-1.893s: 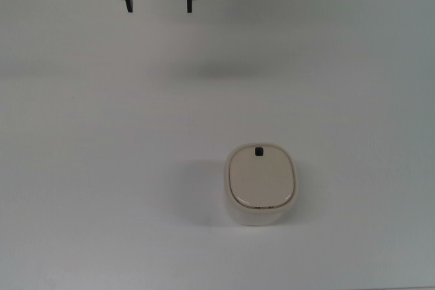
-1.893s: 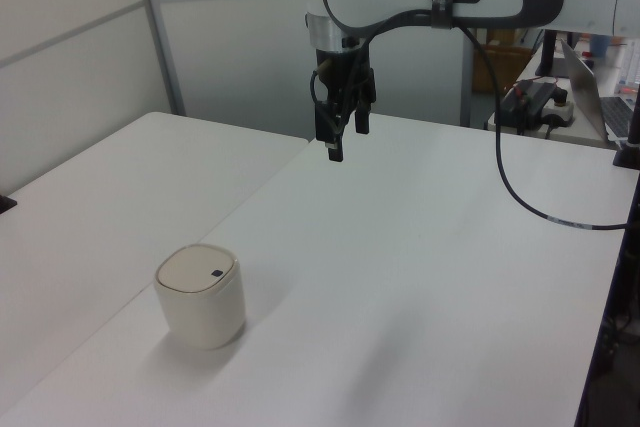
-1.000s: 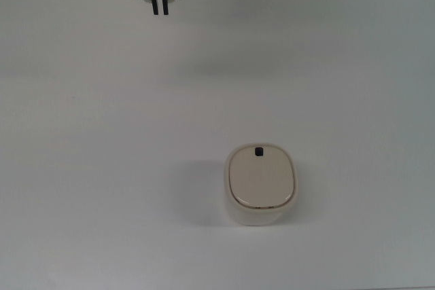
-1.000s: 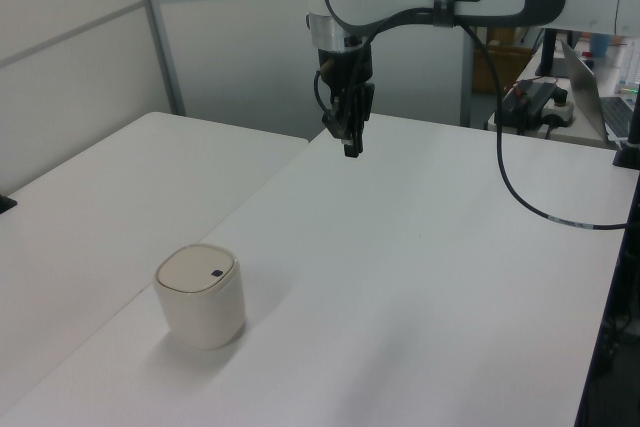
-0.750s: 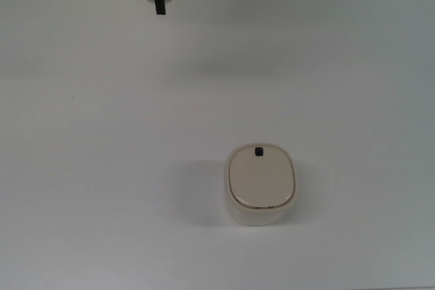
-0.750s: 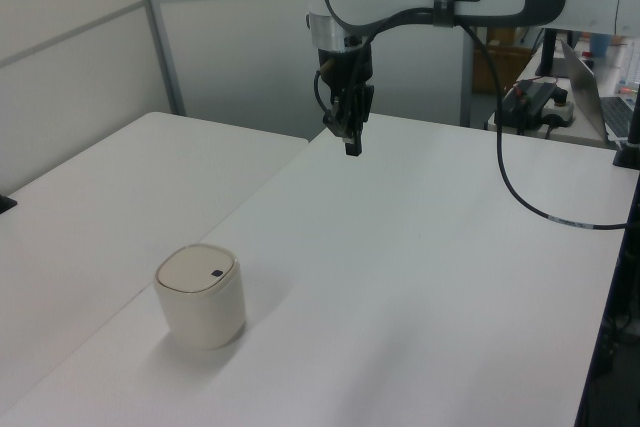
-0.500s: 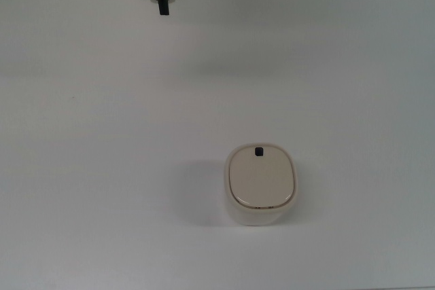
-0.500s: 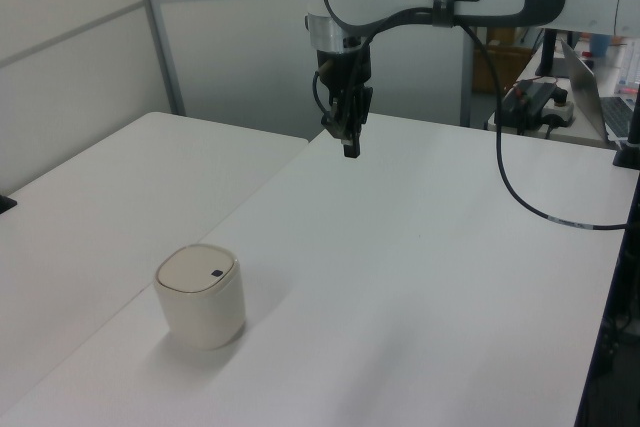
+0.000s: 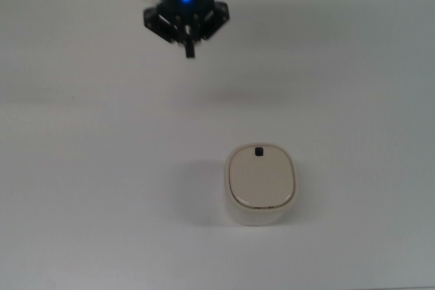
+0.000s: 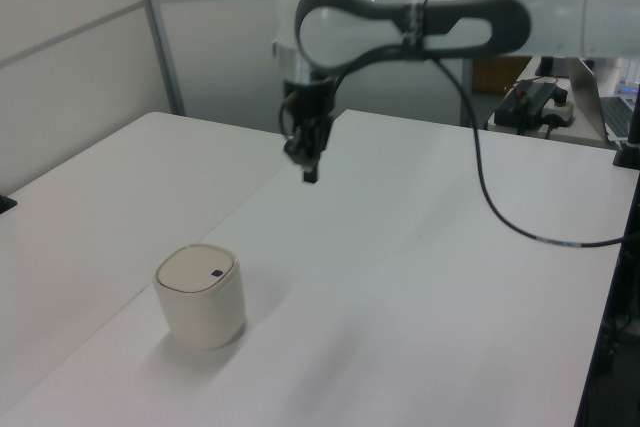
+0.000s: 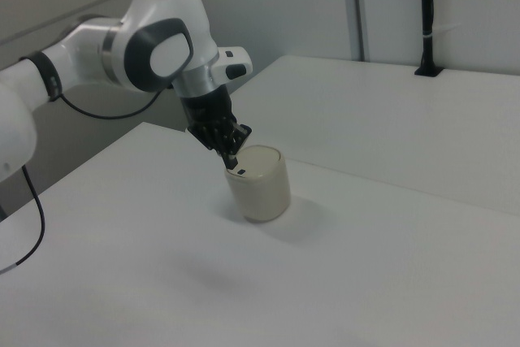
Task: Open the trash can
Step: 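Move the gripper over the trash can and lower it to the lid, then press the dark button on the lid with the gripper fingertips, then lift the gripper up away from the opened lid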
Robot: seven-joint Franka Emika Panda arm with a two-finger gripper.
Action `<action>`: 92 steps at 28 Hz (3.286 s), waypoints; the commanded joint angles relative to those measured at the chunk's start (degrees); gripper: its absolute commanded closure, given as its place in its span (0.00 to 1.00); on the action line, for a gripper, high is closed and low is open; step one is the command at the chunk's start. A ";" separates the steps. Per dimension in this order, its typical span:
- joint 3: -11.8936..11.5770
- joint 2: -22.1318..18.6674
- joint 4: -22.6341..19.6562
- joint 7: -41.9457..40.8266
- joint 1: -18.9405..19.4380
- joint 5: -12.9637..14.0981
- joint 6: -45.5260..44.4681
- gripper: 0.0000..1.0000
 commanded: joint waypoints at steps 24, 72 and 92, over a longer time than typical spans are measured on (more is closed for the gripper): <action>3.89 13.55 -0.23 0.92 4.05 2.53 28.03 1.00; 2.75 0.11 0.03 4.88 0.80 6.14 13.03 1.00; -0.24 -5.08 -0.58 -0.39 0.18 -4.85 -7.82 1.00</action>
